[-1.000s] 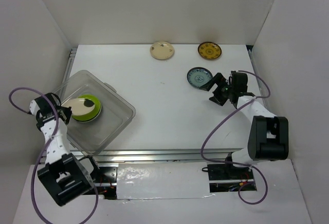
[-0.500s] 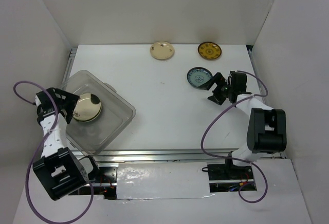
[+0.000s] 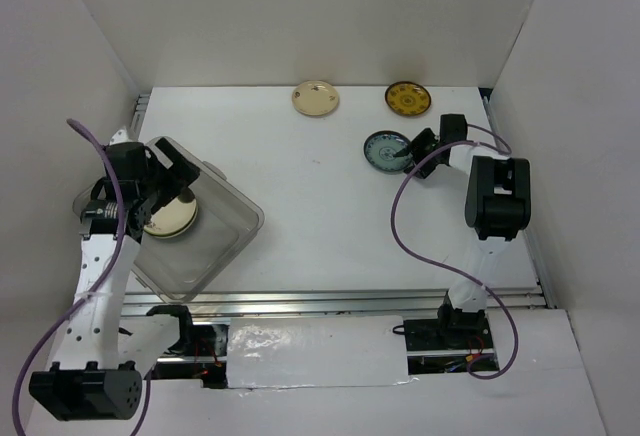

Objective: Place the plates into the plastic bin on the countertop

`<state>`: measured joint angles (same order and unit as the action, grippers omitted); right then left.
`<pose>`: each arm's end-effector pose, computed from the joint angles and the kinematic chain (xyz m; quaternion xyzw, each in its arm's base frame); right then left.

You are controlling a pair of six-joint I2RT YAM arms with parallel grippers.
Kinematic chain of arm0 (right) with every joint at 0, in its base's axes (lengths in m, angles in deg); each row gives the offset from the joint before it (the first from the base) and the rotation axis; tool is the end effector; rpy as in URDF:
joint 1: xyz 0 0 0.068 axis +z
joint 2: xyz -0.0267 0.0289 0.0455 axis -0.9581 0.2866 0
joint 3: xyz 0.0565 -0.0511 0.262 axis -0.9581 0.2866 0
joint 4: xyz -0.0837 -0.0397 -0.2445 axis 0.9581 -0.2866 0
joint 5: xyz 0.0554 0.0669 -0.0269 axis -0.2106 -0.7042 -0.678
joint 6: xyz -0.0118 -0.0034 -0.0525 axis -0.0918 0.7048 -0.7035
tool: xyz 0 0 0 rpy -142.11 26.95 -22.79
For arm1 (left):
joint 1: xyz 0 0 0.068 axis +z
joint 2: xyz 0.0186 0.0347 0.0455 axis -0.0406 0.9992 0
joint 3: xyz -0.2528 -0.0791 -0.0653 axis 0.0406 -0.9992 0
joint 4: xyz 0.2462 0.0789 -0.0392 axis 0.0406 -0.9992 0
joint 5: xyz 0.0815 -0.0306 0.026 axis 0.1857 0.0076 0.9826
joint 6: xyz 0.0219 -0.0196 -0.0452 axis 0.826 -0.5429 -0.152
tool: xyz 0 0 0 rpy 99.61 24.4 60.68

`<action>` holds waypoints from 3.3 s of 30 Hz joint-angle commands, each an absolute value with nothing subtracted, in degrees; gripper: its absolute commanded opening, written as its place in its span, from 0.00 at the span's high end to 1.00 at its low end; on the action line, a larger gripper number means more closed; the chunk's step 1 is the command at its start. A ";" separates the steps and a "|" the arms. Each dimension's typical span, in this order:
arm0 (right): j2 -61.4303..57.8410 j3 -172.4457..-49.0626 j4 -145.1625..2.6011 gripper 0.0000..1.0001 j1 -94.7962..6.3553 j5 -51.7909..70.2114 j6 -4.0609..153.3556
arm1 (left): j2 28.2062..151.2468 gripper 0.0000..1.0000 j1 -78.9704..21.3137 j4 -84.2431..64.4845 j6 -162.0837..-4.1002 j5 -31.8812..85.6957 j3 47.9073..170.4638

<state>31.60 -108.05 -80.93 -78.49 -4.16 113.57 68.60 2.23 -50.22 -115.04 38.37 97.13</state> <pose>0.4184 -0.0248 0.1520 0.3452 0.8646 0.2733 0.2421 0.1952 0.0177 0.3537 -0.3692 0.7945 -0.1375 0.4622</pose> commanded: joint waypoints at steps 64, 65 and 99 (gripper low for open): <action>-20.47 -79.85 -77.27 0.00 -61.39 -19.45 106.07 | 81.55 0.25 29.58 -44.50 -119.95 36.84 92.91; -20.30 -80.12 -77.63 0.00 -61.66 -19.01 105.89 | 81.47 0.20 29.31 -45.02 -119.51 36.49 93.35; 67.15 -162.99 -92.21 0.39 -81.08 9.29 136.74 | 68.98 0.01 -5.58 -57.59 -99.55 34.55 101.79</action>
<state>64.49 -157.70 -84.71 -81.58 7.68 135.69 68.27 -5.36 -57.74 -101.71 31.53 98.64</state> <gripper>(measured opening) 0.619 0.993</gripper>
